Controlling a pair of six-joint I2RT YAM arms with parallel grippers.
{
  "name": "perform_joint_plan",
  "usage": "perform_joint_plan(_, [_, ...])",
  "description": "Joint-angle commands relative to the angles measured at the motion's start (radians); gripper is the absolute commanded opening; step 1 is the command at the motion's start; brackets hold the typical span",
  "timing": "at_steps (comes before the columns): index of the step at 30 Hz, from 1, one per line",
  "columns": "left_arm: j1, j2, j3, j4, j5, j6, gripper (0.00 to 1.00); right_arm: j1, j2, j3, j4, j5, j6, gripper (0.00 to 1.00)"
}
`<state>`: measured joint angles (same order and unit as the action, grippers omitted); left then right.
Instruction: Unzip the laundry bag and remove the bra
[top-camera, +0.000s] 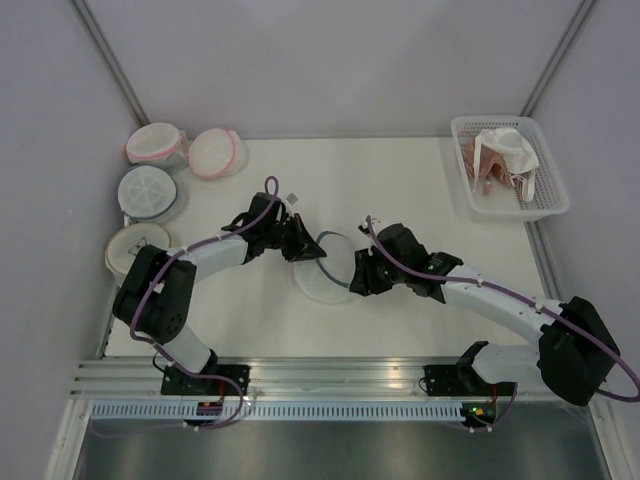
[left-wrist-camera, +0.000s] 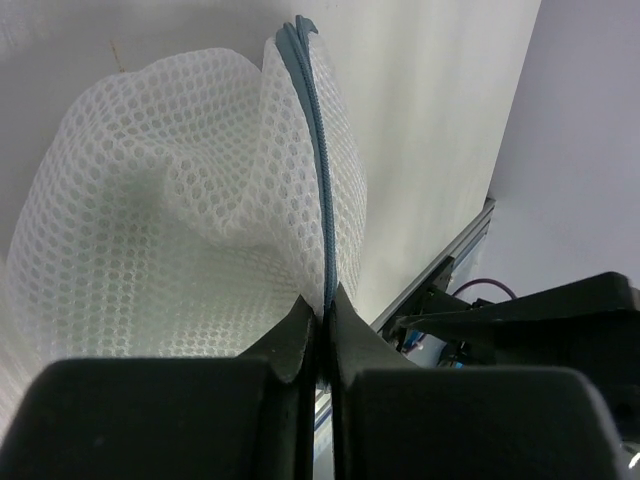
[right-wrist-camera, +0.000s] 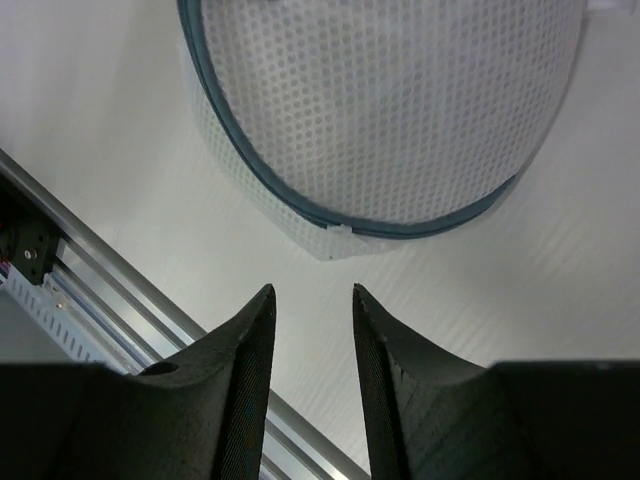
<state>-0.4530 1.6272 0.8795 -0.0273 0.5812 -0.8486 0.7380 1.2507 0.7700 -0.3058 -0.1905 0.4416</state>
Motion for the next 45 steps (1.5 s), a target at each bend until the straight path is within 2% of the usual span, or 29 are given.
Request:
perform_joint_plan(1, [0.005,0.016,-0.014,0.059,-0.001,-0.030,0.02,0.000,0.019,-0.047,0.079,-0.066,0.034,0.42])
perform_joint_plan(4, [0.010,0.025,-0.014,0.059,-0.004,-0.030,0.02,0.006,0.047,-0.061,0.117,-0.072,0.034,0.37])
perform_joint_plan(10, [0.014,0.036,-0.014,0.069,0.008,-0.037,0.02,0.008,0.105,-0.035,0.157,-0.061,0.017,0.35])
perform_joint_plan(20, [0.016,0.037,-0.027,0.081,0.022,-0.035,0.02,0.008,0.193,0.031,0.139,0.057,-0.040,0.36])
perform_joint_plan(28, [0.017,0.054,-0.027,0.092,0.035,-0.035,0.02,0.008,0.222,0.060,0.091,0.157,-0.083,0.41])
perform_joint_plan(32, [0.017,0.062,-0.025,0.101,0.043,-0.040,0.02,0.008,0.236,0.057,0.097,0.160,-0.096,0.41])
perform_joint_plan(35, [0.017,0.063,-0.027,0.107,0.048,-0.044,0.02,0.008,0.248,0.057,0.109,0.145,-0.096,0.35])
perform_joint_plan(37, [0.017,0.063,-0.027,0.109,0.049,-0.044,0.02,0.008,0.253,0.052,0.120,0.134,-0.089,0.26])
perform_joint_plan(38, [0.019,0.063,-0.028,0.109,0.048,-0.044,0.02,0.006,0.253,0.052,0.123,0.126,-0.087,0.22])
perform_joint_plan(39, [0.020,0.063,-0.028,0.109,0.048,-0.044,0.02,0.006,0.253,0.051,0.123,0.117,-0.083,0.11])
perform_joint_plan(41, [0.023,0.063,-0.030,0.109,0.049,-0.046,0.02,0.008,0.247,0.046,0.123,0.109,-0.075,0.00])
perform_joint_plan(45, [0.030,0.065,-0.030,0.115,0.049,-0.046,0.02,0.008,0.202,0.034,0.103,0.098,-0.066,0.00])
